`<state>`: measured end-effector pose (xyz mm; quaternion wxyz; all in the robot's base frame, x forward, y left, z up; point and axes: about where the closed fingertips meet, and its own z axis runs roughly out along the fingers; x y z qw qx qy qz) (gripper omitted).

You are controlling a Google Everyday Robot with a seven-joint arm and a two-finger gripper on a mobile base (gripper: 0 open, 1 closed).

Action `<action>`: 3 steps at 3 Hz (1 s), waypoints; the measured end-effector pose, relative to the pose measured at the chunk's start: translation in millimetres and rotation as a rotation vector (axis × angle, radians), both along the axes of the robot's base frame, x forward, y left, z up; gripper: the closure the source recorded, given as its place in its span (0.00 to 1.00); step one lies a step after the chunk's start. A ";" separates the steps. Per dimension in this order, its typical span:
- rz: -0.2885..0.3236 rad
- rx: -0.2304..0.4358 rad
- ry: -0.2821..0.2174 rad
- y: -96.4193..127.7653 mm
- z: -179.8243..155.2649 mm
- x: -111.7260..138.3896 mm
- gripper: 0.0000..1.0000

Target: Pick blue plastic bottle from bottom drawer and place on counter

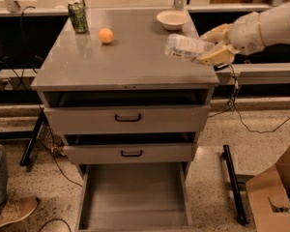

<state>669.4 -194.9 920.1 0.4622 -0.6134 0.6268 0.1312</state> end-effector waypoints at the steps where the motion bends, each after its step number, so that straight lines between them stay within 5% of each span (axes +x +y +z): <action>1: 0.007 0.014 0.115 21.0 -14.3 32.7 1.00; 3: 0.063 -0.017 0.234 58.5 -45.6 59.0 1.00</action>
Offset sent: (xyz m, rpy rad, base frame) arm 0.0721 0.0439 -0.0273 -0.0079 0.2482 0.0486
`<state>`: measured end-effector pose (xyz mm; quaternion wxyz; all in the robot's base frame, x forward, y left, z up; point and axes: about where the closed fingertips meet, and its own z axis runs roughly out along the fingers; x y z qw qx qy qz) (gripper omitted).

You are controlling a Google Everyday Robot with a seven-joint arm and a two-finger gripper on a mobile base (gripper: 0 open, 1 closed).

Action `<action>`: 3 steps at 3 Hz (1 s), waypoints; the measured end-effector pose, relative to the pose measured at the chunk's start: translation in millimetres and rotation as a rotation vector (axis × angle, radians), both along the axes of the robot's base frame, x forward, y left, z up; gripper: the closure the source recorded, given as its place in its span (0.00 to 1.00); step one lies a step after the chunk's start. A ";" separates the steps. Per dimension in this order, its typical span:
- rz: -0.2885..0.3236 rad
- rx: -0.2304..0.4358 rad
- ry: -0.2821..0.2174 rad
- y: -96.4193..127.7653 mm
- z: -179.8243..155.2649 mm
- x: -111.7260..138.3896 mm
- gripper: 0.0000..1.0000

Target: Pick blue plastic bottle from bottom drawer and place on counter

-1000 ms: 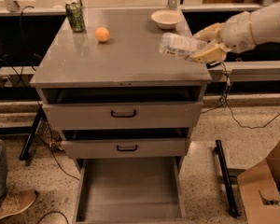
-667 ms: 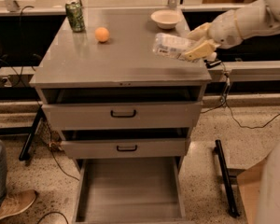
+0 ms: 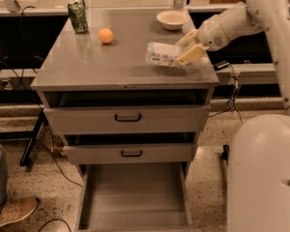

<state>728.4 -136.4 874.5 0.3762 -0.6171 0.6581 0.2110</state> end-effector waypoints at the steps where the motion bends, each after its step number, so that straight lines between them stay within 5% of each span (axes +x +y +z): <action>1: 0.029 -0.021 0.036 17.0 -14.3 9.7 0.81; 3: 0.041 -0.043 0.062 28.4 -26.3 21.3 0.27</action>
Offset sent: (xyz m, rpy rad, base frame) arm 0.0382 0.0179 -0.0186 -0.0674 0.0933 0.0633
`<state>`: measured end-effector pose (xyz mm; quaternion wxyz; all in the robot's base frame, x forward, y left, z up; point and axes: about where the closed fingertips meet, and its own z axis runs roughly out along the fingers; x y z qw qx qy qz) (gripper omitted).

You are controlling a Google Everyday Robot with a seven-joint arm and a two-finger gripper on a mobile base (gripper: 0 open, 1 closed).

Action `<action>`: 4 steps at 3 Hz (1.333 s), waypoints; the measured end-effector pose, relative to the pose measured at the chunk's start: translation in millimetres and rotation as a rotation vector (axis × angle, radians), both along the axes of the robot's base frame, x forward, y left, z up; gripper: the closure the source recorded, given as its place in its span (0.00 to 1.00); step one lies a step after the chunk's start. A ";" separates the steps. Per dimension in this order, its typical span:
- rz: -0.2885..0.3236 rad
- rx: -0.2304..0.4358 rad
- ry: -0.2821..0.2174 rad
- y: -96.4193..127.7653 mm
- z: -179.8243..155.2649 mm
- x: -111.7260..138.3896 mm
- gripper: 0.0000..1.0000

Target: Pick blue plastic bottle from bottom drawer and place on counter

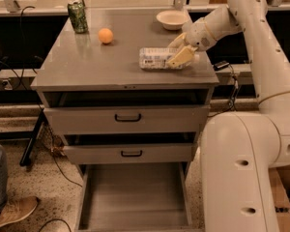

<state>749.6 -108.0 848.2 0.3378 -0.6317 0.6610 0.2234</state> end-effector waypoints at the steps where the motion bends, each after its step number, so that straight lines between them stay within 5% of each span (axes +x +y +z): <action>1: -0.006 0.004 -0.017 -2.5 5.5 2.5 0.04; 2: -0.011 0.008 -0.047 -6.2 16.7 3.8 0.00; 4: -0.124 -0.206 -0.207 -68.6 79.9 -2.7 0.00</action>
Offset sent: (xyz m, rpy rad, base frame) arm 0.0062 -0.0253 0.0397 0.0006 -0.0670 -0.0019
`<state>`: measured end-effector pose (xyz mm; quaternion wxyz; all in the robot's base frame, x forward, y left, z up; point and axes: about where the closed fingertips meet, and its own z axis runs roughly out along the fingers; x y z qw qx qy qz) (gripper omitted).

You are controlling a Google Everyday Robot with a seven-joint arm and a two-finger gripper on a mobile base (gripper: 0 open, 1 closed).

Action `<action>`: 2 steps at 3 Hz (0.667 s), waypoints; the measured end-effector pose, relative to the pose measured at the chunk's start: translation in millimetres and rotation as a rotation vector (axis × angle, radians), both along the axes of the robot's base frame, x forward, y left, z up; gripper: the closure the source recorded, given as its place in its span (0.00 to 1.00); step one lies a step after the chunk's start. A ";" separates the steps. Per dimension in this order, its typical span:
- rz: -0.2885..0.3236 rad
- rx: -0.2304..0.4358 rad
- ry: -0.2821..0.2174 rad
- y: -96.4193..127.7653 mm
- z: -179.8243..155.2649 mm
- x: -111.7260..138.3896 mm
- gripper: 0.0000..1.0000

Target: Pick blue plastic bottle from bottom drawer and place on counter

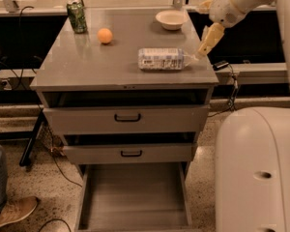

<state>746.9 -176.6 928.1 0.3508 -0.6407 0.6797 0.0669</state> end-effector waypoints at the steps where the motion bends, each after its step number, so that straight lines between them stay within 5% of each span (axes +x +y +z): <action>1: -0.085 -0.113 -0.092 -49.0 40.9 -21.1 0.00; 2: -0.198 -0.160 -0.253 -100.6 103.3 -58.2 0.00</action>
Offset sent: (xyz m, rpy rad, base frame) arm -0.1715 -0.1239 0.0737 -0.2336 -0.3525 -0.3392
